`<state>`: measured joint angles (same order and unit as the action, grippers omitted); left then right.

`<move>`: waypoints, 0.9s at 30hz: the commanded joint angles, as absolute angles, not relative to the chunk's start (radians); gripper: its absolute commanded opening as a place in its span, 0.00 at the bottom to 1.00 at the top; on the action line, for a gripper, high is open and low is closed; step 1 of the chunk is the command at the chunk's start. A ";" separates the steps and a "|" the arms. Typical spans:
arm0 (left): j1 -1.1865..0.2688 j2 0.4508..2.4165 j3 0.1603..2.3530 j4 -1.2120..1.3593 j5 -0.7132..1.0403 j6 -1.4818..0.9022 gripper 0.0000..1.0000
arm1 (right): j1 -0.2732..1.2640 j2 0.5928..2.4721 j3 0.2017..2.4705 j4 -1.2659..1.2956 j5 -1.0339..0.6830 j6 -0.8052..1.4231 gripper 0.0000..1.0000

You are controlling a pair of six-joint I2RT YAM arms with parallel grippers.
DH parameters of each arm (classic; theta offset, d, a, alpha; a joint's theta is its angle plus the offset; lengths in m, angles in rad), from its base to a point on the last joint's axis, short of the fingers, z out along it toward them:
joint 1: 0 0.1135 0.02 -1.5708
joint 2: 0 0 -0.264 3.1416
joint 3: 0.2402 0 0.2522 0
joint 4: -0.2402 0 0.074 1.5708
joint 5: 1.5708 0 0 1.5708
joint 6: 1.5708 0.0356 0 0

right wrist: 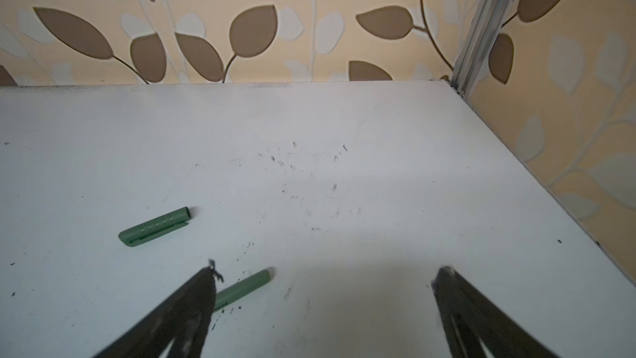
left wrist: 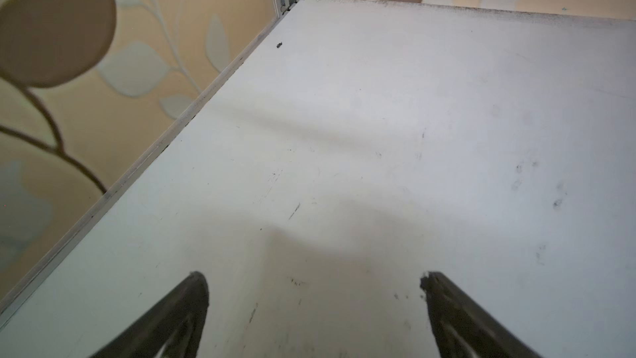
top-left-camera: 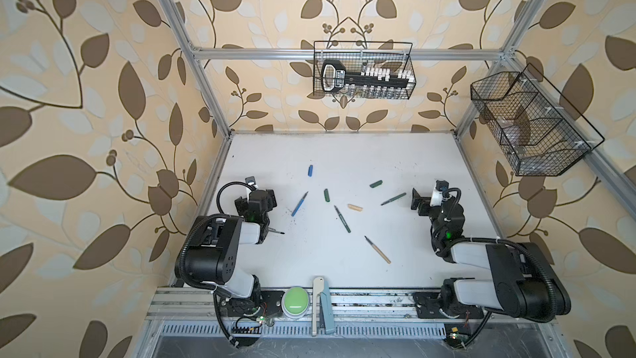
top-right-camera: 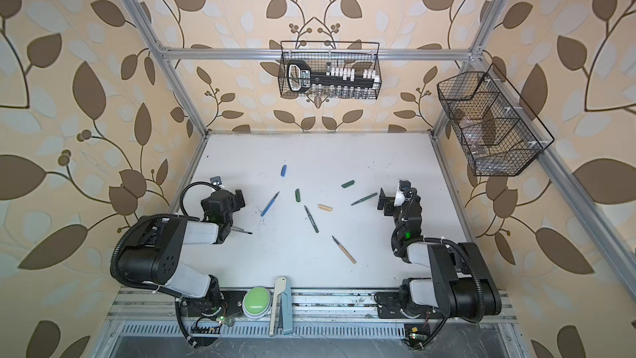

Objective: Insert the pens into the pen caps

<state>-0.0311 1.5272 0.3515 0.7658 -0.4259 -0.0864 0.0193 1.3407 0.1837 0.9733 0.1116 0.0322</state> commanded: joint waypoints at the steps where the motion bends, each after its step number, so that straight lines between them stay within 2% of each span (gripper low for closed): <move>1: -0.025 1.499 0.370 0.778 -0.424 -0.105 0.99 | 0.020 1.346 0.188 0.994 0.103 0.013 1.00; 22: -0.025 1.499 0.371 0.773 -0.422 -0.104 0.99 | 0.019 1.345 0.192 0.988 0.102 0.015 1.00; 26: -0.025 1.490 0.370 0.793 -0.421 -0.090 0.99 | 0.018 1.331 0.208 0.954 0.108 0.014 1.00; 27: -0.025 1.469 0.384 0.746 -0.392 -0.082 0.99 | 0.020 1.308 0.232 0.879 0.130 0.023 1.00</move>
<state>-0.0311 1.5246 0.3519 0.7628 -0.4210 -0.0856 0.0185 1.3373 0.1883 0.9508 0.1120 0.0326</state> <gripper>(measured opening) 0.988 0.998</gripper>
